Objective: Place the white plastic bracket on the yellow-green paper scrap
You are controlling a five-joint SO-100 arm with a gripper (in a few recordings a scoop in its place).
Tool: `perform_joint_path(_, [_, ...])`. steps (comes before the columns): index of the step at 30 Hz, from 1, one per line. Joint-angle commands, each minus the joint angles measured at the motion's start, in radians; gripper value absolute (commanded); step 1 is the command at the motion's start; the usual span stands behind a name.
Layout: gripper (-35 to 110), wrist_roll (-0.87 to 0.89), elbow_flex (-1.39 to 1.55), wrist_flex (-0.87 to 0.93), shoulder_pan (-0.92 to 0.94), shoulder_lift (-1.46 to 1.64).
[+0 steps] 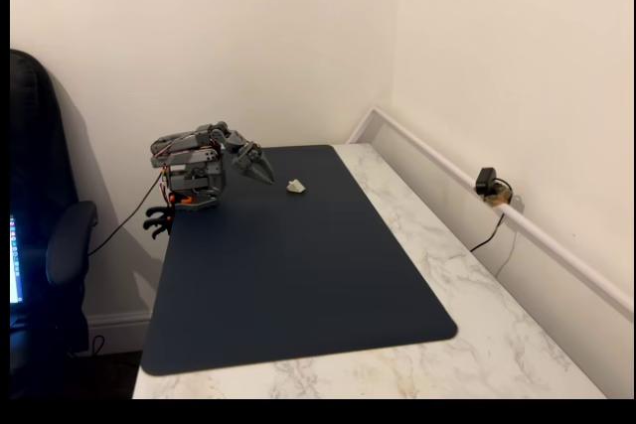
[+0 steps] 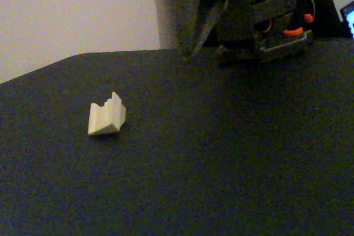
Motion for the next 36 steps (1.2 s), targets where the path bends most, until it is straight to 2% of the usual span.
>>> perform_joint_path(1, [0, 0.011, -0.011, 0.02, 0.021, 0.034])
perform_joint_path(12, [0, 0.029, -0.017, 0.037, 0.044, 0.034])
perform_joint_path(20, [0, -0.037, -0.017, 0.037, -0.025, 0.034])
perform_joint_path(36, [0, -0.035, -0.017, 0.037, -0.026, 0.034])
